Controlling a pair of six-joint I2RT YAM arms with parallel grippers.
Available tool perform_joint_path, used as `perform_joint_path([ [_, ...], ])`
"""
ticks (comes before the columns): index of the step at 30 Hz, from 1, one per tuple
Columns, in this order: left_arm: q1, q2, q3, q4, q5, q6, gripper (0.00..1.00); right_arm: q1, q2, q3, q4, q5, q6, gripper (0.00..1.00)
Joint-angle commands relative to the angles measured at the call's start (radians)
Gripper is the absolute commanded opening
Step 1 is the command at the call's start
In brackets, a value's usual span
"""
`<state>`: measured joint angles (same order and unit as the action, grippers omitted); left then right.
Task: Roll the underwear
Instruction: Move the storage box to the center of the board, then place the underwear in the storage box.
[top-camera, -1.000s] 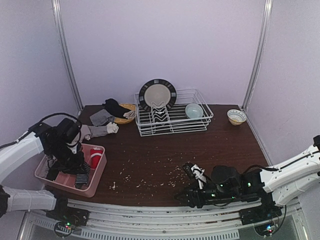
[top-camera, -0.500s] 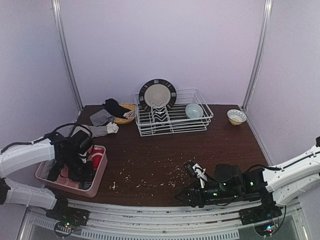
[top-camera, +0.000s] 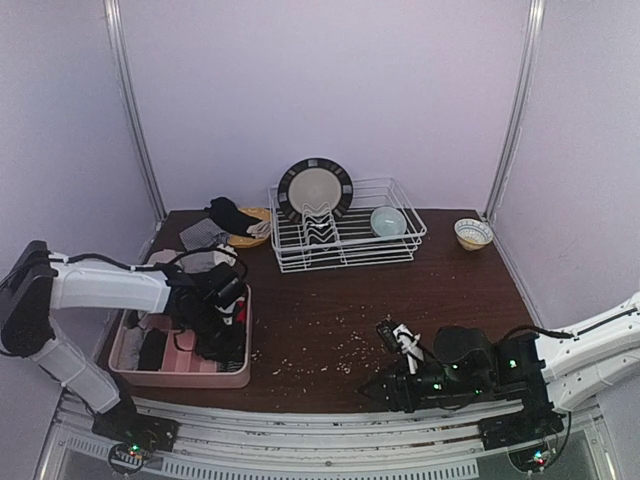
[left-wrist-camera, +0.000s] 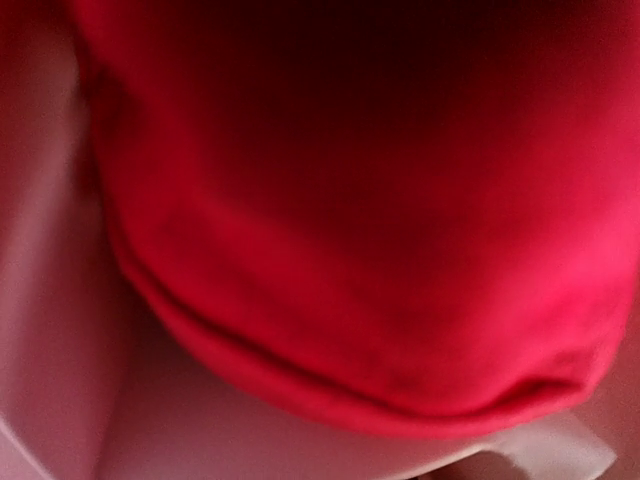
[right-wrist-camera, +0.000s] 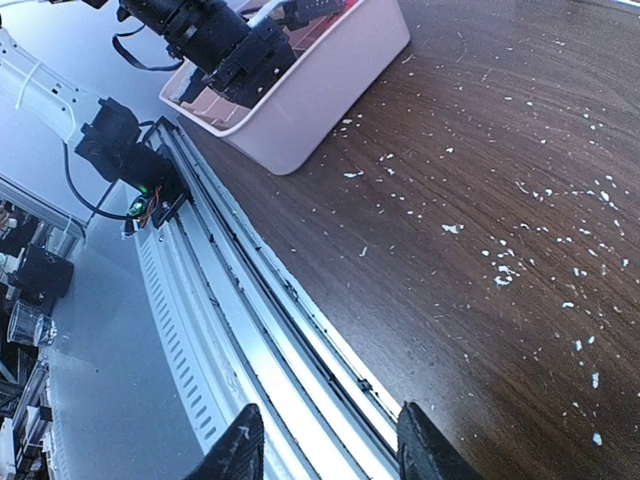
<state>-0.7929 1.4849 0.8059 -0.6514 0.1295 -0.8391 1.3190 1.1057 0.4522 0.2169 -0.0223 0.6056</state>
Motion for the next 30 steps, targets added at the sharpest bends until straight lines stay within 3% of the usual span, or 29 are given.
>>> perform_joint_path([
  [1, -0.019, 0.093, 0.026, 0.137, 0.037, 0.044, 0.00, -0.003, -0.035, 0.019, -0.081, 0.064, -0.005, 0.44],
  [6, -0.019, 0.061, 0.029, 0.082, -0.019, 0.061, 0.00, -0.004, -0.037, 0.028, -0.120, 0.088, -0.011, 0.44],
  [9, -0.019, -0.002, 0.043, 0.036, -0.063, 0.069, 0.23, -0.004, -0.034, 0.040, -0.135, 0.098, -0.017, 0.44],
  [12, -0.019, -0.062, 0.070, -0.010, -0.094, 0.077, 0.36, -0.004, -0.032, 0.053, -0.148, 0.105, -0.022, 0.44],
  [24, -0.019, -0.124, 0.108, -0.072, -0.089, 0.102, 0.53, -0.004, -0.016, 0.078, -0.162, 0.114, -0.020, 0.45],
  [25, -0.020, -0.123, 0.104, -0.074, -0.088, 0.103, 0.61, -0.004, -0.015, 0.079, -0.164, 0.114, -0.020, 0.45],
  [29, -0.051, -0.187, 0.123, -0.097, -0.124, 0.101, 0.71, -0.004, -0.013, 0.083, -0.173, 0.114, -0.018, 0.45],
  [30, -0.061, -0.215, 0.139, -0.114, -0.139, 0.106, 0.92, -0.004, -0.015, 0.085, -0.176, 0.115, -0.018, 0.45],
])
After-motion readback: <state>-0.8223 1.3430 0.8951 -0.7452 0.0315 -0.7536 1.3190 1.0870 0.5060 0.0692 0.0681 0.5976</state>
